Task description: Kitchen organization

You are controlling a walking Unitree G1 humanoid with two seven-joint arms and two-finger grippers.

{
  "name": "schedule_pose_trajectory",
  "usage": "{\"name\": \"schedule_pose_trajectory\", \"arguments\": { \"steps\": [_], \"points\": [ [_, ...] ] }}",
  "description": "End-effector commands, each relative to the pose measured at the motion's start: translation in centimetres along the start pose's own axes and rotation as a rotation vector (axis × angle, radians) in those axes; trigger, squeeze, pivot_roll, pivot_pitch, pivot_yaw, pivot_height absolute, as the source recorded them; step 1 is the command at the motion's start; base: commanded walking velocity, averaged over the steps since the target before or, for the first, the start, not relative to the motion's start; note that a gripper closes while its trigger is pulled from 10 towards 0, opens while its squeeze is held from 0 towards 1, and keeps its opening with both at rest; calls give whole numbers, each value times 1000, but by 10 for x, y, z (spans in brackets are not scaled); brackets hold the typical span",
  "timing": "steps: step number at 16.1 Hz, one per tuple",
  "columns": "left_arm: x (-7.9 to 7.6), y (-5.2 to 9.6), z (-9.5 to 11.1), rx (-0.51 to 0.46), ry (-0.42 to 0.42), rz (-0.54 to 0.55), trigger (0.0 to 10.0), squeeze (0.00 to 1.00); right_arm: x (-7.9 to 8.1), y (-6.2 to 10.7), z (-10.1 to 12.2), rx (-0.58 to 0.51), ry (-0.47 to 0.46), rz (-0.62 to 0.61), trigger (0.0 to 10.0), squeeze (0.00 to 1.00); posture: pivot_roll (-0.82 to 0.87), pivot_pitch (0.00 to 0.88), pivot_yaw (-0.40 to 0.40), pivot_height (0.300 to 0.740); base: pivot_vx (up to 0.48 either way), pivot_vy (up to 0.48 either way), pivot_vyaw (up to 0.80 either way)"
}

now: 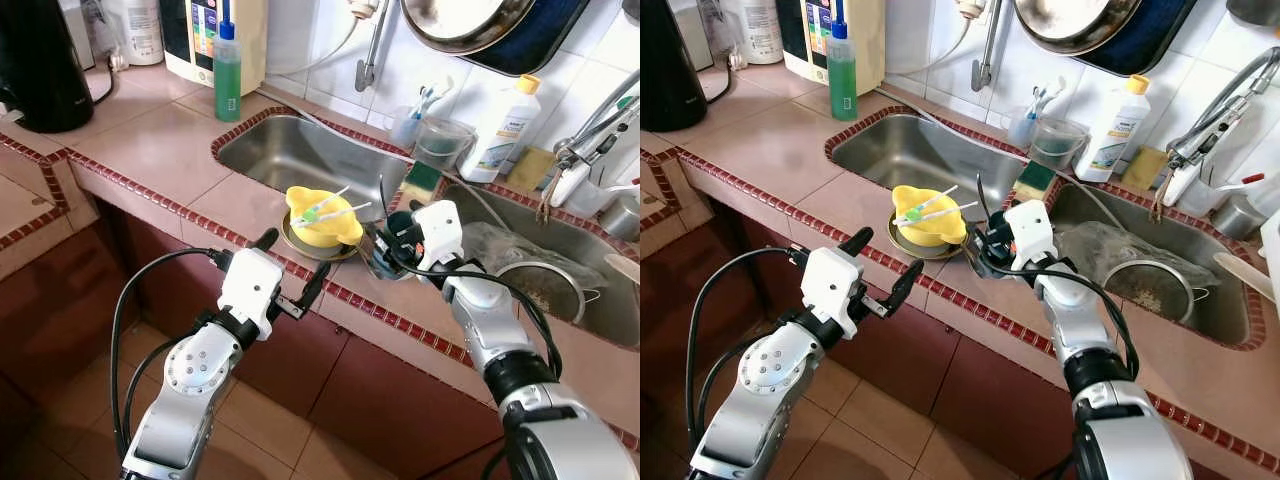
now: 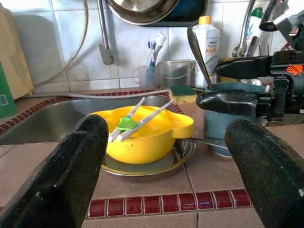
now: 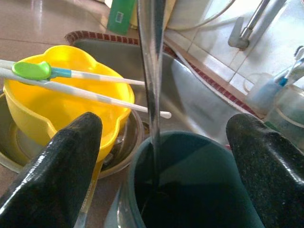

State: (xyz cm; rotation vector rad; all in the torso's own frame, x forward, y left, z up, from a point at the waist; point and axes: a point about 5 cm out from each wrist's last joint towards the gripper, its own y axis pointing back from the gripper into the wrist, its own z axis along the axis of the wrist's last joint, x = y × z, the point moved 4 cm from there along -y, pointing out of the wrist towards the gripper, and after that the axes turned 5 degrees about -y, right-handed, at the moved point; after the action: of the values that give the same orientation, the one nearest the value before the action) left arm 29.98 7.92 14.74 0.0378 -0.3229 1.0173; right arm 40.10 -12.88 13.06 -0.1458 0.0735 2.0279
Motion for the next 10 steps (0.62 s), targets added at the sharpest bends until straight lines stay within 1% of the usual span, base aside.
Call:
{"name": "schedule_pose_trajectory", "arguments": {
  "steps": [1, 2, 3, 4, 5, 6, 10],
  "points": [
    [-4, -1, 7, -16, -9, -12, 10000, 0, -5, -2, 6, -7, 12, 0, 10000, 0, 94, 0, -162, 740, 0, 0, 0],
    [-4, -1, 7, -14, -8, -9, 10000, 0, -5, -4, 7, -9, 11, 8, 9882, 0, 98, 0, -166, 740, 0, 0, 0],
    [-4, -1, 8, -16, -8, -2, 10000, 0, -3, -7, 9, -12, 15, 22, 6863, 0, 104, 0, -171, 740, 0, 0, 0],
    [-4, -1, 8, -16, -8, -1, 10000, 0, -3, -7, 10, -15, 16, 25, 6863, 0, 104, 0, -171, 740, 0, 0, 0],
    [-4, -1, 8, -17, -6, 4, 10000, 0, -4, -10, 13, -16, 19, 29, 3255, 0, 108, 0, -176, 740, 0, 0, 0],
    [-4, -1, 8, -17, -8, 6, 10000, 0, -3, -12, 16, -17, 21, 36, 0, 0, 112, 0, -178, 740, 0, 0, 0],
    [-2, 0, 9, -19, -10, 18, 10000, 0, -3, -15, 19, -24, 32, 46, 0, 0, 120, 0, -184, 740, 0, 0, 0]
  ]
}}
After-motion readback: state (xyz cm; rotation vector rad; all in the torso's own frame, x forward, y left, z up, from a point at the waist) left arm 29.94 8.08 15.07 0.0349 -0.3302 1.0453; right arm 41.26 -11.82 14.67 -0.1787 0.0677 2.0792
